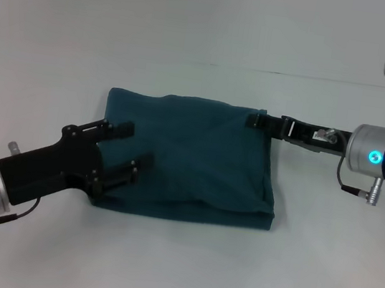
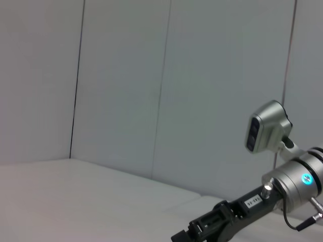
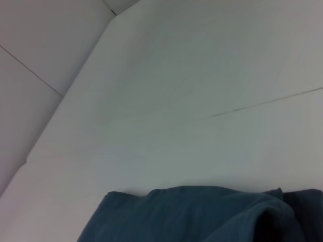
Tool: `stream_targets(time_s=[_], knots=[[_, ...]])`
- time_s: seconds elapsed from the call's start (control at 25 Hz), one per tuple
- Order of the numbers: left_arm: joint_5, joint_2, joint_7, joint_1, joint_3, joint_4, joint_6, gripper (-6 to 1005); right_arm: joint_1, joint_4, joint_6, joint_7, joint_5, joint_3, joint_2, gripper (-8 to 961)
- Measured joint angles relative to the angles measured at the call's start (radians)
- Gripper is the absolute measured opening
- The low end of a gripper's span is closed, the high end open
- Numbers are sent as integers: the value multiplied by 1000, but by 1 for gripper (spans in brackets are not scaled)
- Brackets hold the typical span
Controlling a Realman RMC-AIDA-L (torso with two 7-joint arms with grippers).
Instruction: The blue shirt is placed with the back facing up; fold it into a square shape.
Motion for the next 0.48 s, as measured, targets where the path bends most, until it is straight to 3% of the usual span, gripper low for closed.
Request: stream_targets(time_s=[0.48], knots=[[15,0,-1,0,1,4,-7,647,21,76,76,-74,122,-2,4,795]])
